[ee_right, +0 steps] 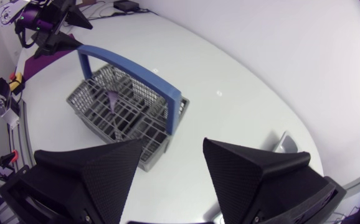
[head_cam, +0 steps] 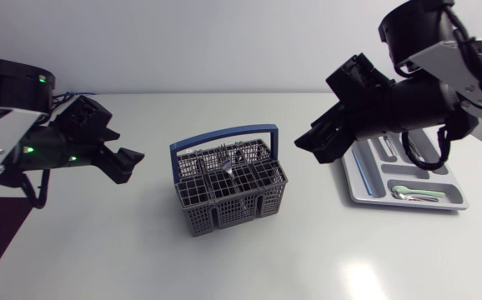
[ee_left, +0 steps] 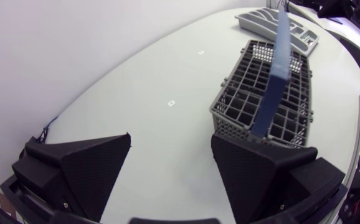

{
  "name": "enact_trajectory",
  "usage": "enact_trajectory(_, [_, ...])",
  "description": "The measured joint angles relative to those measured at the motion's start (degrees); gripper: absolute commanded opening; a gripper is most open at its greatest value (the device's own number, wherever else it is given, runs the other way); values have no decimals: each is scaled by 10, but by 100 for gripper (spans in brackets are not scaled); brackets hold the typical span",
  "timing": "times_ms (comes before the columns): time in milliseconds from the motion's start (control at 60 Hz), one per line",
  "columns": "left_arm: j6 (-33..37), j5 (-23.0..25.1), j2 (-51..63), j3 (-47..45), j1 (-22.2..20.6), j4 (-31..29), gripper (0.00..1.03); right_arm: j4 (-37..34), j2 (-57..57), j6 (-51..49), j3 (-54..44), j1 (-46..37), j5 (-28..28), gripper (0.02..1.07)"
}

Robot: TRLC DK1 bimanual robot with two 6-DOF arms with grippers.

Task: Unload the cutlery basket into the drawer organizer.

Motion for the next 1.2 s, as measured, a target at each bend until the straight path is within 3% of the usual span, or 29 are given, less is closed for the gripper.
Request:
enact_trajectory(133, [-1,21,-92,-16,-5,-43,98,31,-21,-3,-25,46,-5,73])
enact_trajectory(300, [-5,32,-174,-58,-43,-64,98,92,18,-3,-47,103,6,73])
enact_trajectory(550, [-15,54,-201,-98,-53,-68,98,188,117,2,-50,158,41,73])
enact_trajectory(900, [-69,63,-190,-123,-64,13,98,257,193,4,-50,180,83,72])
enact_trajectory(1017, [-80,63,-183,-128,-72,23,98,270,200,4,-50,182,90,64])
enact_trajectory(1200, [-86,63,-179,-130,-75,29,98,278,201,4,-50,185,92,64])
